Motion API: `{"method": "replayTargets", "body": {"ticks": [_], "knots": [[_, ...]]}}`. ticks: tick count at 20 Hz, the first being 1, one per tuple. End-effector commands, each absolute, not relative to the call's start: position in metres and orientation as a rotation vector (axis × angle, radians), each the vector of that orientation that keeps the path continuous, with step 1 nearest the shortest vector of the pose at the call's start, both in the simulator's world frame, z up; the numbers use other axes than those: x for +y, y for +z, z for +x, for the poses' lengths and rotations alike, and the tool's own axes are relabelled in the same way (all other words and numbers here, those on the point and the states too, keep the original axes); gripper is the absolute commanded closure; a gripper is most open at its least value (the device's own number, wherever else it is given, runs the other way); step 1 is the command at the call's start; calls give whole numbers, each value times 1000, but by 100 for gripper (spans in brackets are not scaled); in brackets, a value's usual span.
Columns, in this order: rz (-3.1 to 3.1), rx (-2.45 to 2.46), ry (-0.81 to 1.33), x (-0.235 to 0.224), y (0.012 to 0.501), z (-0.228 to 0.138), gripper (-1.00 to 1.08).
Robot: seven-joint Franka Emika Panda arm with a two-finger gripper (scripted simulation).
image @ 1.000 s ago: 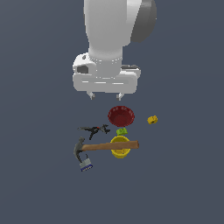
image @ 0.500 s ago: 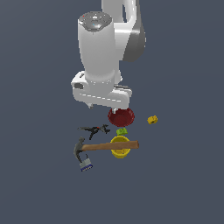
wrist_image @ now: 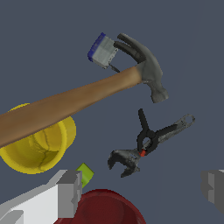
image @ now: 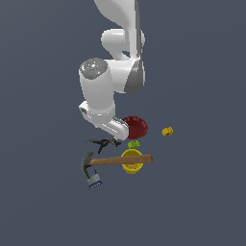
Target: Pick up a designated object from a clutter of objects.
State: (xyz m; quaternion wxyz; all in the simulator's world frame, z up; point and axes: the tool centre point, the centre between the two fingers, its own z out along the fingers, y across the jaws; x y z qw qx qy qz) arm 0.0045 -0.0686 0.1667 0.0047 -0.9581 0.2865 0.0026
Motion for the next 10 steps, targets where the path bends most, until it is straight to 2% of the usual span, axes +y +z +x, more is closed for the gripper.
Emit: {"method": "replayTargets", "body": {"ticks": [1,10], "knots": [[-2953,1037,8,-77,144,1,-92],[-2805,1401,4,-102,87,-15,-92]]}}
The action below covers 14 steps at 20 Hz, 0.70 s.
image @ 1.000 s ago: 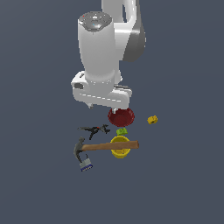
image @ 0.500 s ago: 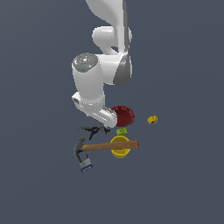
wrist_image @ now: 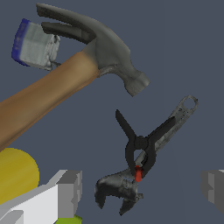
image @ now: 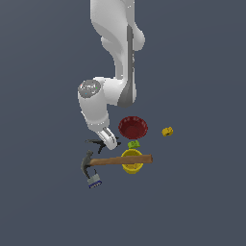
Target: Pick up a designated object from a clutter of objects.
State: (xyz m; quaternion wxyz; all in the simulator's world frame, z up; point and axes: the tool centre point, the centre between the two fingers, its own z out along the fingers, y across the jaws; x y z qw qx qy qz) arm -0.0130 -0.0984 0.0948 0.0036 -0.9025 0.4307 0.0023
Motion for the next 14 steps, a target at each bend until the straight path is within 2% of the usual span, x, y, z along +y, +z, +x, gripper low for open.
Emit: {"method": "replayTargets", "body": {"ticks": [1,14], "knots": [[-2793,1427,3,-104,83,-17,-92],[-2744,1530,2,-111,65,-24,-92]]}}
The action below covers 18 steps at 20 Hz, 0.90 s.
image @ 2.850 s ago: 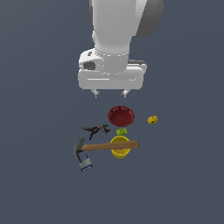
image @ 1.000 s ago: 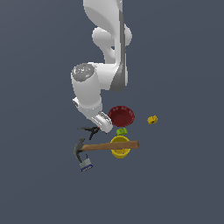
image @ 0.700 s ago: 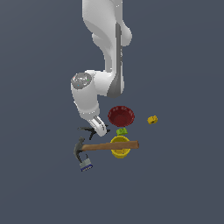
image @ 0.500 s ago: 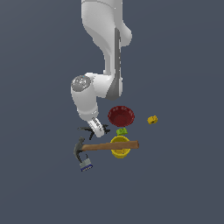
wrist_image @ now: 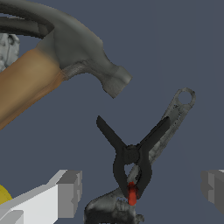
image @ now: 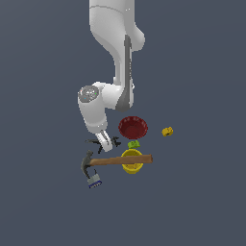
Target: Pick up a designated object from a clutter of objects.
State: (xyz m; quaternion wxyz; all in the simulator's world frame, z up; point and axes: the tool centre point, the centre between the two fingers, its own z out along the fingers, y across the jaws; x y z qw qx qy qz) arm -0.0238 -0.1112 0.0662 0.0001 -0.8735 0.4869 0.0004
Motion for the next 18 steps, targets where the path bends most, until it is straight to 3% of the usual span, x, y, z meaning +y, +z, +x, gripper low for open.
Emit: {"method": "replayTargets", "body": {"ticks": [1,16,17,18], "knots": [[-2744,1530,2,-111,63,-24,-92],[-2739,1538,0,-112,16,-25,-92],[-2739,1538,0,-112,16,-25,108],[-2739,1538,0,-112,16,-25,108]]}}
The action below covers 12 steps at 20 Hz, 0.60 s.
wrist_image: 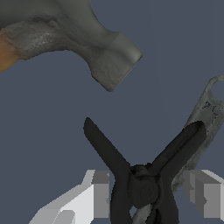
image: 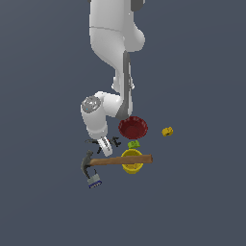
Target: Pick up a designated object from a clutter of objects.
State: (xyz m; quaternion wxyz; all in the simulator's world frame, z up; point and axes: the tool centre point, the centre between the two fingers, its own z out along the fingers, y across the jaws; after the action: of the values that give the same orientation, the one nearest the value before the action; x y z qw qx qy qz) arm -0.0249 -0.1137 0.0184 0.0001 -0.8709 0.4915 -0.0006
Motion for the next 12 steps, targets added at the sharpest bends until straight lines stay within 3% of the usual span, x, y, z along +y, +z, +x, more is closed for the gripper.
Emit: {"method": "replayTargets", "body": {"ticks": [1,12], "knots": [[-2739,1538,0,-112,16,-25,108],[-2737,1539,-6,-112,20,-24,108]]}}
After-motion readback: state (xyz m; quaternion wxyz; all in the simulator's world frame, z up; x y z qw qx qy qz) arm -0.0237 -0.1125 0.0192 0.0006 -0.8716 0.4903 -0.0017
